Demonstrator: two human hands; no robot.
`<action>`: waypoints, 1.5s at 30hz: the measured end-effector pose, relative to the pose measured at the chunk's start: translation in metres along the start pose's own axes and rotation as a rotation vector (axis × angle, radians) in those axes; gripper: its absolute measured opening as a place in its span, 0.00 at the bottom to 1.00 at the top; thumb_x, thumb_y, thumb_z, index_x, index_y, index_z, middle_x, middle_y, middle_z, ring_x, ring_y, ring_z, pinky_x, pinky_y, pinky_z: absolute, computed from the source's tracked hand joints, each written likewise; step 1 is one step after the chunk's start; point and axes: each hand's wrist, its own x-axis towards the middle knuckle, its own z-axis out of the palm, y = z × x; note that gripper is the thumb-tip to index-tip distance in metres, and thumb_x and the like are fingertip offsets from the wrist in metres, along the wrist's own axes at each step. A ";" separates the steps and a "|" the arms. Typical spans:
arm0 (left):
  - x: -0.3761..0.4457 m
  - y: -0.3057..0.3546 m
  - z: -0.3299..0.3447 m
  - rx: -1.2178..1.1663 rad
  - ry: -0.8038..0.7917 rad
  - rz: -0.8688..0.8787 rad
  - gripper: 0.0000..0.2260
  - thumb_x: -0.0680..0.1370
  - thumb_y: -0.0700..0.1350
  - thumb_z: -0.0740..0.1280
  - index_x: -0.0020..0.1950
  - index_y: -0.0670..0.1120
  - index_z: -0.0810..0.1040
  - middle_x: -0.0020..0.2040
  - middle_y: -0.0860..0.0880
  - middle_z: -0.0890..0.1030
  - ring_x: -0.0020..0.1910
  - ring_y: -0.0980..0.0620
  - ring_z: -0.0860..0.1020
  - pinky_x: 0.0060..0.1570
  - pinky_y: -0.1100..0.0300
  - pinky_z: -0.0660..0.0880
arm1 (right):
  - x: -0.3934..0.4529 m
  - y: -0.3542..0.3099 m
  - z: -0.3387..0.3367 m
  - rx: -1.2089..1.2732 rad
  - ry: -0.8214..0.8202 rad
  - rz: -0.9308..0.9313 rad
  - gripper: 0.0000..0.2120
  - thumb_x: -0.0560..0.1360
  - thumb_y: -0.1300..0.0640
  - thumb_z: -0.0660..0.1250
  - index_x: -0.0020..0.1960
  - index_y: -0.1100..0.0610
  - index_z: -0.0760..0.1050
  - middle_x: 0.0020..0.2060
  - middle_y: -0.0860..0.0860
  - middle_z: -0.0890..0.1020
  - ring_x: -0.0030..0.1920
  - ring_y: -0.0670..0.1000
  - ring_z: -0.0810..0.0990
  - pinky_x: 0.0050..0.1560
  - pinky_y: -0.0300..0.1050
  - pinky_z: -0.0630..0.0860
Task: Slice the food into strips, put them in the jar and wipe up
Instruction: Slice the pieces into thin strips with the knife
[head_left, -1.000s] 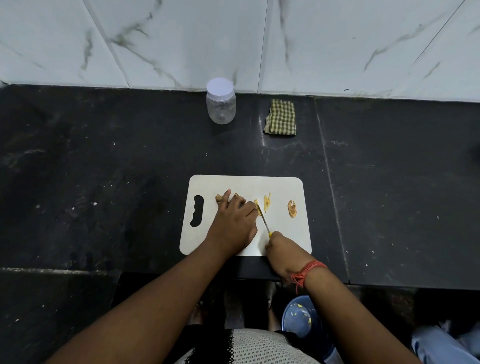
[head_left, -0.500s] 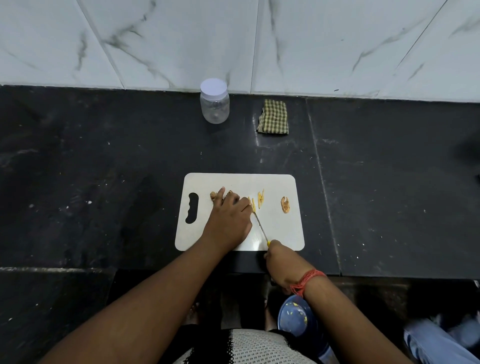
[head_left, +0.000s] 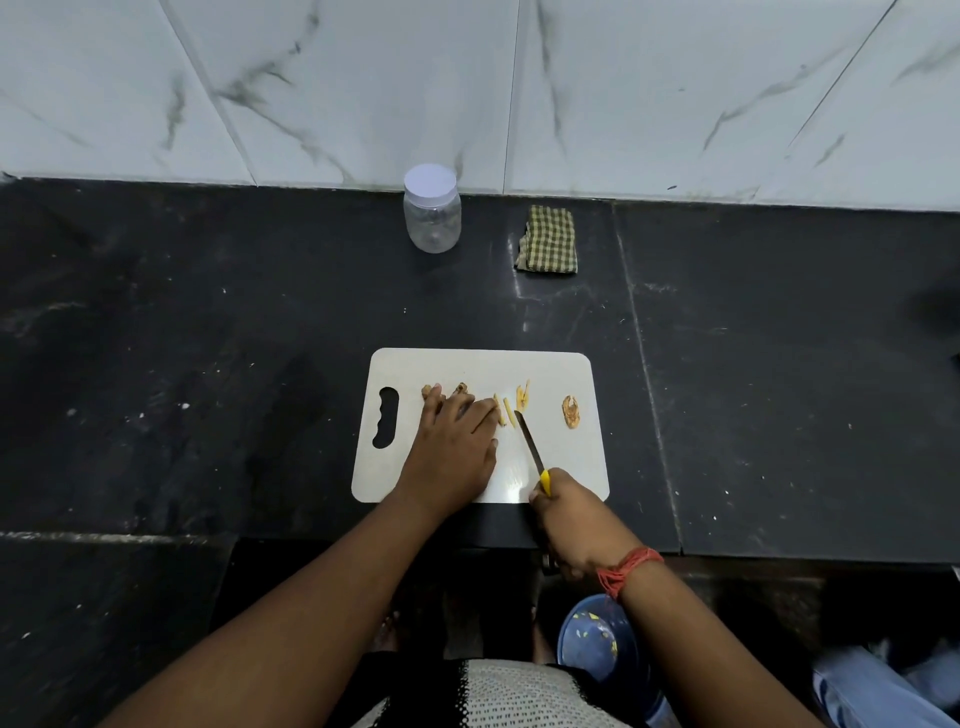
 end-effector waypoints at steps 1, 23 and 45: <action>0.000 0.000 0.000 0.002 -0.004 -0.002 0.20 0.80 0.49 0.57 0.67 0.44 0.77 0.65 0.49 0.77 0.65 0.45 0.73 0.75 0.38 0.58 | 0.001 -0.002 -0.001 -0.025 0.007 -0.014 0.09 0.82 0.53 0.55 0.46 0.57 0.65 0.36 0.54 0.73 0.31 0.53 0.71 0.29 0.41 0.68; 0.001 -0.003 -0.002 -0.004 0.009 0.057 0.16 0.77 0.47 0.67 0.64 0.45 0.79 0.65 0.46 0.78 0.66 0.42 0.73 0.71 0.33 0.61 | 0.024 -0.017 -0.006 -0.151 0.050 -0.062 0.08 0.82 0.54 0.55 0.48 0.57 0.65 0.37 0.53 0.74 0.33 0.50 0.72 0.32 0.42 0.66; 0.017 -0.009 -0.004 -0.228 0.029 -0.166 0.15 0.76 0.50 0.71 0.62 0.51 0.78 0.58 0.53 0.81 0.63 0.48 0.73 0.75 0.36 0.56 | 0.028 -0.015 -0.005 -0.244 0.058 -0.124 0.07 0.82 0.56 0.55 0.49 0.60 0.65 0.38 0.54 0.74 0.37 0.52 0.73 0.38 0.44 0.66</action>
